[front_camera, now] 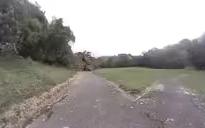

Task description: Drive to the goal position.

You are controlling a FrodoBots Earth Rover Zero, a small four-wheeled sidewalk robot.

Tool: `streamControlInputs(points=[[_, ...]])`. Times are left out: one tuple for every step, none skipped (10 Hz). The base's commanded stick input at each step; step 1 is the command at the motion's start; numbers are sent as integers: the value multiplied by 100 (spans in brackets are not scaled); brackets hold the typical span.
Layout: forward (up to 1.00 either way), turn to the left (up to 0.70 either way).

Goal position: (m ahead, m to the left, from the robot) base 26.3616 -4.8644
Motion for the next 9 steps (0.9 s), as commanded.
streamControlInputs(points=[[85,27],[85,27],[85,27],[85,27],[85,26],[85,8],[85,0],[85,1],[85,19]])
